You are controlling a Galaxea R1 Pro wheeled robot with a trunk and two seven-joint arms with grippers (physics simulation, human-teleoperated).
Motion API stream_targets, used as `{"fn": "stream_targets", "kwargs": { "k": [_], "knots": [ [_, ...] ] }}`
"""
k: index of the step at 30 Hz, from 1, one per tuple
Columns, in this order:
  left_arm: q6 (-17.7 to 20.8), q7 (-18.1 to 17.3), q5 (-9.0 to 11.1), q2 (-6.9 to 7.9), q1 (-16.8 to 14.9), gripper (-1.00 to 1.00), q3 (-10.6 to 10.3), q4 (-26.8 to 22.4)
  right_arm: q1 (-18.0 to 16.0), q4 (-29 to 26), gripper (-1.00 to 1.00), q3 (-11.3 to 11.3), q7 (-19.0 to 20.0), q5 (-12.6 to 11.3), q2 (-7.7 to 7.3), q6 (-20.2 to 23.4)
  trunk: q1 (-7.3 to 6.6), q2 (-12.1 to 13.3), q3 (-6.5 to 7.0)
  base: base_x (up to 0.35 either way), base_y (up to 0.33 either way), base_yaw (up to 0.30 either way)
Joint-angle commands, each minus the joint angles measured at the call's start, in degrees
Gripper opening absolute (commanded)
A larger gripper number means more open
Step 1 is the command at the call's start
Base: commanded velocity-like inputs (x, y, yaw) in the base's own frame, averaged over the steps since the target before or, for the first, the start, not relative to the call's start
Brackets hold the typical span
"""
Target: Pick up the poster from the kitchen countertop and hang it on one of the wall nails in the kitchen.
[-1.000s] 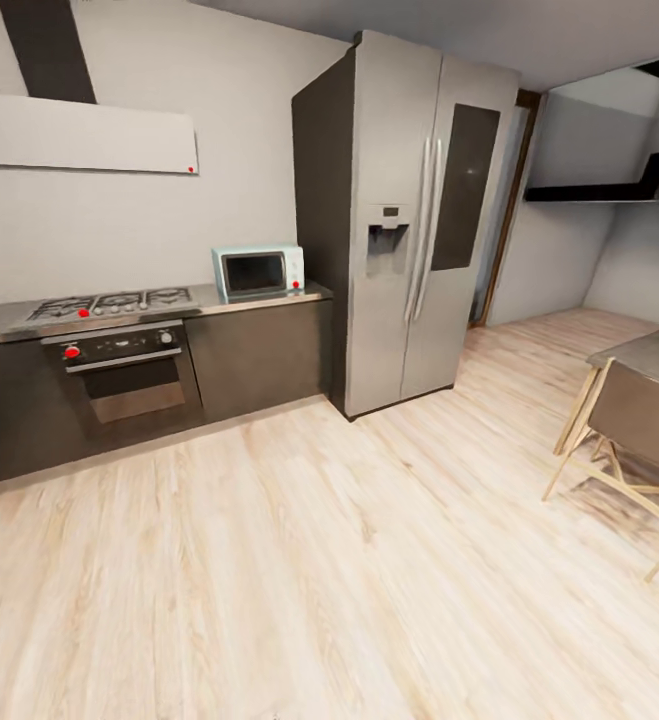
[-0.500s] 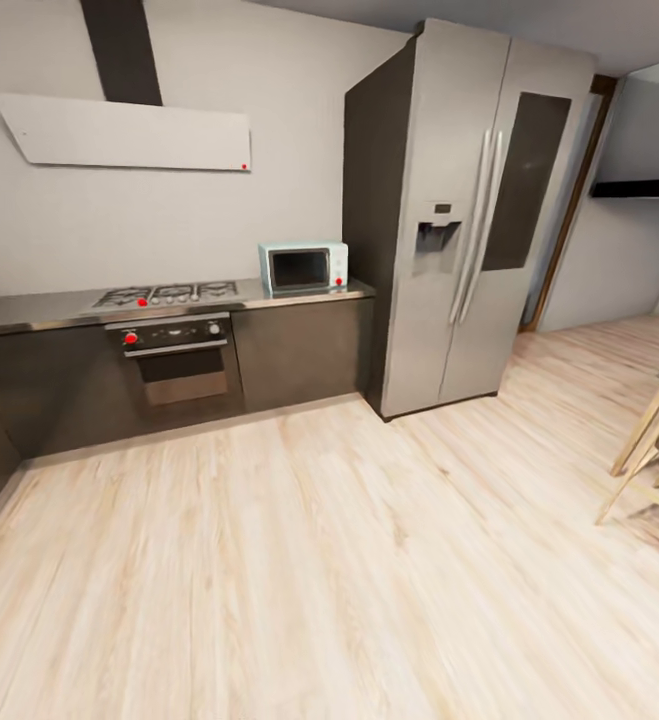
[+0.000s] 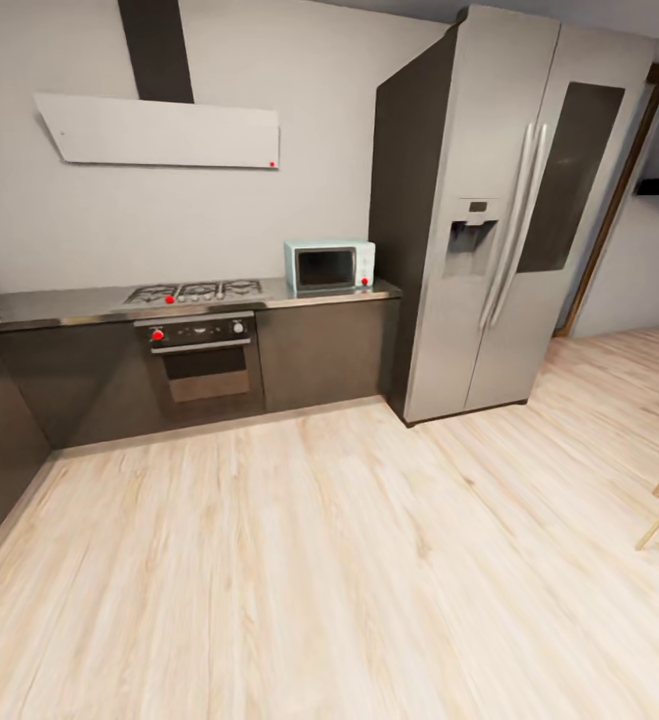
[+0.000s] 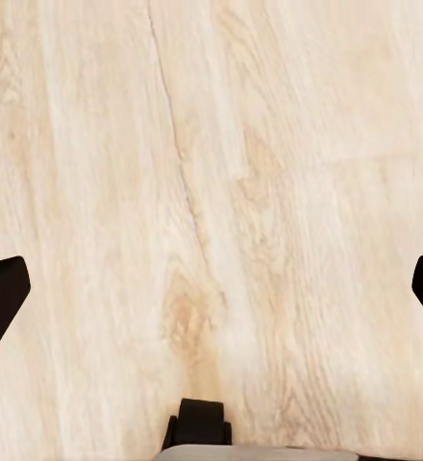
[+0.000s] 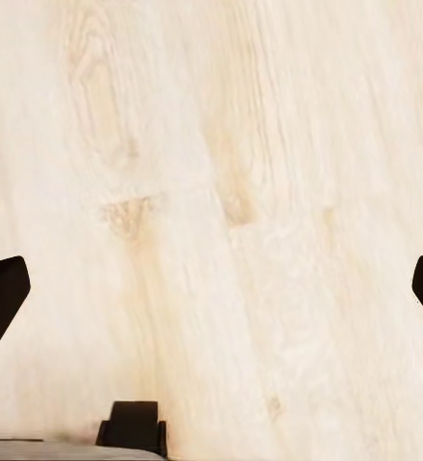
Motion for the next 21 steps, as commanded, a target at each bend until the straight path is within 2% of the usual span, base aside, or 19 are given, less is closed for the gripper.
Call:
{"fn": "stream_targets", "kwargs": {
  "k": [1,5,8,12,17,21],
  "knots": [
    [-0.1,0.0,0.0,-0.03,0.0,1.0,0.1,0.0,0.0,0.1,1.0,0.0,-0.3,1.3,-0.01,-0.1,0.03,0.0,-0.04,0.288,0.142,0.004],
    [-0.1,0.0,0.0,0.02,0.0,1.0,0.1,0.0,0.0,0.4,1.0,0.0,-0.3,3.6,0.0,-0.1,0.03,0.0,-0.04,0.292,0.15,0.005],
    [-0.1,0.0,0.0,0.04,0.0,1.0,0.1,0.0,0.0,0.4,1.0,0.0,-0.4,3.9,0.04,-0.1,0.03,0.0,-0.04,0.294,0.157,0.082],
    [-0.1,0.0,0.0,0.06,0.0,1.0,0.8,-0.1,0.0,0.4,1.0,-0.1,-0.5,4.2,0.21,-0.2,0.03,0.0,-0.04,0.295,0.16,0.205],
    [-0.1,-0.2,0.0,0.0,0.0,1.0,3.3,0.0,0.0,0.4,1.0,-0.2,-0.5,4.1,0.26,-0.2,0.03,0.0,-0.1,0.296,0.161,0.258],
    [-0.1,-0.2,0.0,-0.02,0.0,1.0,3.7,0.0,0.0,0.4,1.0,-0.2,-0.6,4.1,0.32,-0.2,0.03,0.0,-0.19,0.301,0.161,0.274]
  ]
}}
